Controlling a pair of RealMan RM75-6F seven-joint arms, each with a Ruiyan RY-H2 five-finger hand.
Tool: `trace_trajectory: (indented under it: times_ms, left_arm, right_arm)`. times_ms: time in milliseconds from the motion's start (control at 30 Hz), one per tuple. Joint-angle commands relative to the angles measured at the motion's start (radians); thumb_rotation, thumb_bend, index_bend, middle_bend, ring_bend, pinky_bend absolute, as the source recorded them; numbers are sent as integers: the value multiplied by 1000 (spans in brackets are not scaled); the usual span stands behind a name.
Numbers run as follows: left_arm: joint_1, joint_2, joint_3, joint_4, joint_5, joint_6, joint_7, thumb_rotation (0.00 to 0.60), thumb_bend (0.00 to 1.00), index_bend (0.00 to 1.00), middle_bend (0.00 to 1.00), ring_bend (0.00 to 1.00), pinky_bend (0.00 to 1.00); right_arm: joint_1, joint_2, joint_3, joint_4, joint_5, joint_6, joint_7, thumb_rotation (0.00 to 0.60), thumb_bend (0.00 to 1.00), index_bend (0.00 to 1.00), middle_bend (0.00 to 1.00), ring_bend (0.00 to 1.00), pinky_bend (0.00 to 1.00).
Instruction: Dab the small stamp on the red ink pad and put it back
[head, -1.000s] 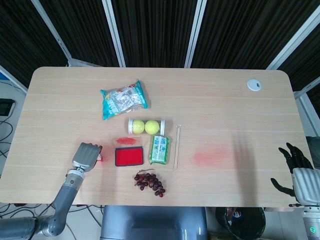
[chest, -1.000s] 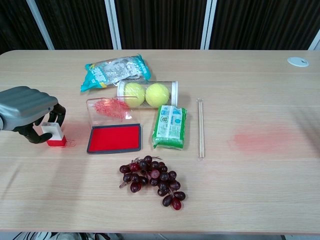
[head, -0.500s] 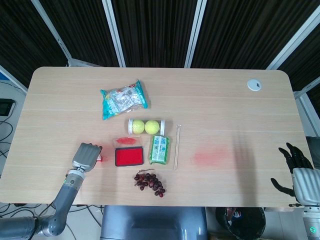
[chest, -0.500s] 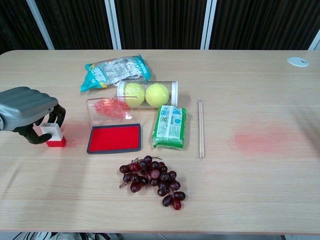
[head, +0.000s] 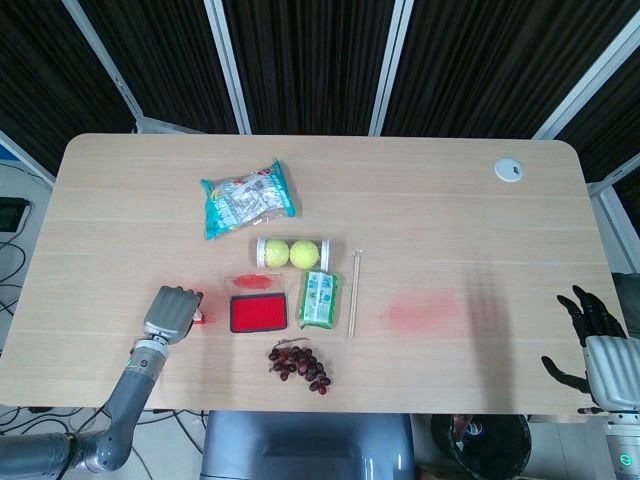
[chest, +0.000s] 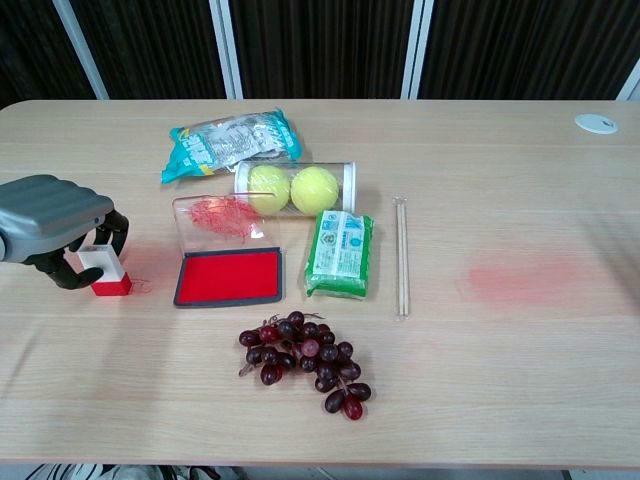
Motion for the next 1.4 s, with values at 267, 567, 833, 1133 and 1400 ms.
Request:
trace_trajectory:
  times_ms: [267, 567, 833, 1133, 1400]
  left_arm:
    - [-3, 6, -1, -9, -3, 6, 5, 600, 346, 444, 464, 444, 577]
    - [-6, 14, 0, -22, -14, 8, 17, 600, 222, 420, 435, 416, 555]
    - [-6, 27, -3, -43, -20, 15, 13, 600, 124, 291, 269, 264, 398]
    - [65, 139, 23, -128, 175, 108, -172, 600, 124, 2, 0, 0, 53]
    - [195, 285, 118, -170, 408, 251, -413, 600, 121, 0, 0, 0, 0]
  right_arm:
    - [0, 1, 0, -1, 0, 0, 1, 600, 323, 152, 0, 0, 191]
    - [0, 1, 0, -1, 0, 0, -1, 600, 323, 152, 0, 0, 191]
    - [0, 1, 0, 0, 1, -1, 1, 600, 323, 162, 0, 0, 191]
    - [0, 0, 0, 0, 2, -1, 0, 600, 323, 164, 0, 0, 191]
    - [-2, -2, 1, -1, 0, 4, -12, 600, 323, 164, 0, 0, 191]
